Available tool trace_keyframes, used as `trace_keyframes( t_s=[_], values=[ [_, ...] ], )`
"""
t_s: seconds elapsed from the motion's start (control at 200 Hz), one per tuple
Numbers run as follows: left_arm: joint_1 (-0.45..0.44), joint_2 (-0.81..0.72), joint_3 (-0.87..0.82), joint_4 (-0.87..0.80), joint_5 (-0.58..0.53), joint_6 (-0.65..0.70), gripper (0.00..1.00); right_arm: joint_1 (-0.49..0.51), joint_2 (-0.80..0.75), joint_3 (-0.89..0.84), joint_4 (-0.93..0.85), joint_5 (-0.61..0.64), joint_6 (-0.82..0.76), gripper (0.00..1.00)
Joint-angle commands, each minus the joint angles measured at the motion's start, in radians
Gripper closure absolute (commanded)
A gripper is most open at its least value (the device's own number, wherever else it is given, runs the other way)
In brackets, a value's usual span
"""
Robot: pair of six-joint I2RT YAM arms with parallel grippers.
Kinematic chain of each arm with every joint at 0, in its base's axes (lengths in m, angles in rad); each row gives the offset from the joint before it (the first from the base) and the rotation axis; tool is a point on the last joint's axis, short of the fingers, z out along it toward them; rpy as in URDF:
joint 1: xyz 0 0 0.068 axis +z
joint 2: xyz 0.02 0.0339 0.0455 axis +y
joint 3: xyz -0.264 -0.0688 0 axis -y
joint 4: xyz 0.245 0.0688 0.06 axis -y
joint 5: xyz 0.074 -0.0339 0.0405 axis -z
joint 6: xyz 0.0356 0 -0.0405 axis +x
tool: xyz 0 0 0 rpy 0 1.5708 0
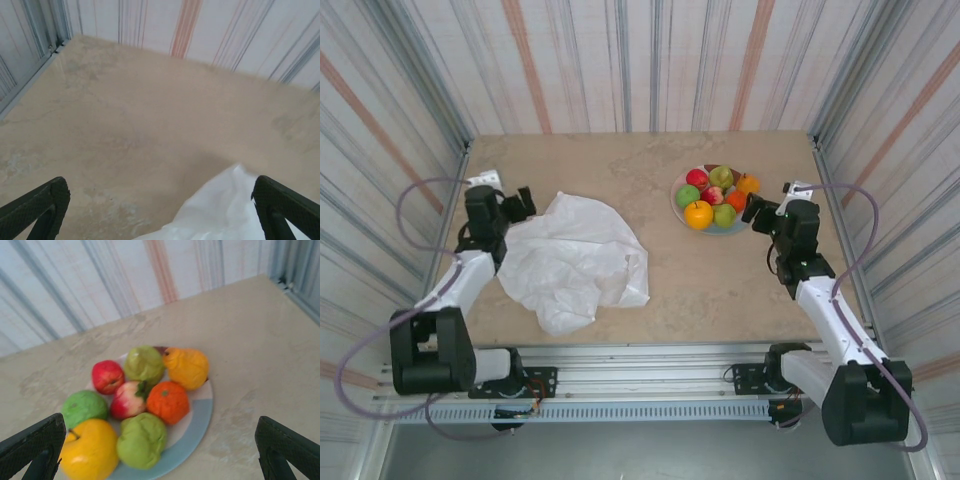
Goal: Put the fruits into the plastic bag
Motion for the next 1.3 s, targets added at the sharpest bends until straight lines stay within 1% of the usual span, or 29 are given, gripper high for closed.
trace_keyframes(
  t_s=[0.0, 0.05, 0.095, 0.165, 0.2, 0.23, 0.266, 0.321, 0.391, 0.451, 0.576, 0.656, 0.731, 0.772, 0.822, 0.857, 0.877, 0.952, 1.017, 1.097, 1.157, 1.232, 1.247, 1.293],
  values=[
    [0.058, -0.09, -0.038, -0.194, 0.237, -0.274, 0.01, 0.028, -0.042, 0.054, -0.122, -0.055, 0.066, 0.0],
    [0.083, -0.139, -0.074, -0.171, 0.347, -0.323, 0.01, 0.051, -0.041, 0.073, -0.167, -0.091, 0.079, 0.01],
    [0.093, -0.178, -0.084, -0.195, 0.404, -0.362, 0.01, 0.087, -0.031, 0.098, -0.222, -0.105, 0.085, 0.02],
    [0.091, -0.228, -0.073, -0.252, 0.501, -0.37, 0.01, 0.175, -0.013, 0.122, -0.293, -0.117, 0.084, 0.03],
    [0.088, -0.247, -0.071, -0.278, 0.551, -0.376, 0.03, 0.226, -0.008, 0.126, -0.314, -0.121, 0.096, 0.04],
    [0.08, -0.262, -0.071, -0.305, 0.578, -0.386, 0.04, 0.271, -0.008, 0.124, -0.326, -0.126, 0.109, 0.05],
    [0.07, -0.279, -0.069, -0.347, 0.603, -0.391, 0.04, 0.326, 0.026, 0.118, -0.336, -0.131, 0.128, 0.06],
    [0.042, -0.307, -0.06, -0.433, 0.609, -0.384, 0.04, 0.413, 0.055, 0.111, -0.346, -0.123, 0.167, 0.08],
    [-0.014, -0.337, -0.036, -0.545, 0.584, -0.345, 0.03, 0.525, 0.101, 0.102, -0.346, -0.097, 0.222, 0.09],
    [-0.075, -0.342, 0.002, -0.638, 0.548, -0.297, 0.03, 0.618, 0.155, 0.094, -0.313, -0.082, 0.28, 0.11],
    [-0.214, -0.266, 0.116, -0.834, 0.399, -0.221, 0.05, 0.782, 0.298, 0.094, -0.198, -0.058, 0.405, 0.12],
    [-0.283, -0.2, 0.184, -0.932, 0.321, -0.182, 0.06, 0.849, 0.392, 0.096, -0.121, -0.048, 0.494, 0.13],
    [-0.341, -0.161, 0.233, -0.995, 0.214, -0.157, 0.06, 0.888, 0.465, 0.101, -0.088, -0.012, 0.551, 0.14],
    [-0.367, -0.148, 0.248, -1.013, 0.181, -0.145, 0.06, 0.901, 0.499, 0.107, -0.08, 0.007, 0.571, 0.16],
    [-0.394, -0.136, 0.26, -1.022, 0.166, -0.132, 0.06, 0.912, 0.54, 0.112, -0.052, 0.014, 0.579, 0.18],
    [-0.41, -0.131, 0.262, -1.021, 0.16, -0.124, 0.06, 0.918, 0.565, 0.114, -0.033, 0.027, 0.585, 0.22],
    [-0.416, -0.128, 0.264, -1.021, 0.159, -0.12, 0.06, 0.918, 0.579, 0.116, -0.027, 0.03, 0.591, 0.26],
    [-0.423, -0.118, 0.266, -1.019, 0.173, -0.1, 0.07, 0.919, 0.61, 0.117, 0.004, 0.035, 0.596, 0.44],
    [-0.423, -0.108, 0.27, -1.019, 0.201, -0.054, 0.08, 0.92, 0.601, 0.114, 0.005, 0.064, 0.589, 0.6],
    [-0.428, -0.102, 0.278, -1.02, 0.231, -0.002, 0.1, 0.918, 0.567, 0.112, -0.018, 0.1, 0.548, 0.76],
    [-0.439, -0.096, 0.288, -1.014, 0.247, 0.023, 0.11, 0.911, 0.539, 0.119, -0.041, 0.11, 0.495, 0.85],
    [-0.475, -0.093, 0.296, -0.983, 0.236, 0.059, 0.12, 0.89, 0.51, 0.133, -0.077, 0.101, 0.427, 0.98],
    [-0.483, -0.091, 0.297, -0.976, 0.231, 0.069, 0.12, 0.885, 0.505, 0.136, -0.086, 0.097, 0.416, 1.0],
    [-0.51, -0.085, 0.297, -0.958, 0.22, 0.097, 0.13, 0.867, 0.486, 0.144, -0.103, 0.077, 0.388, 1.0]
  ],
)
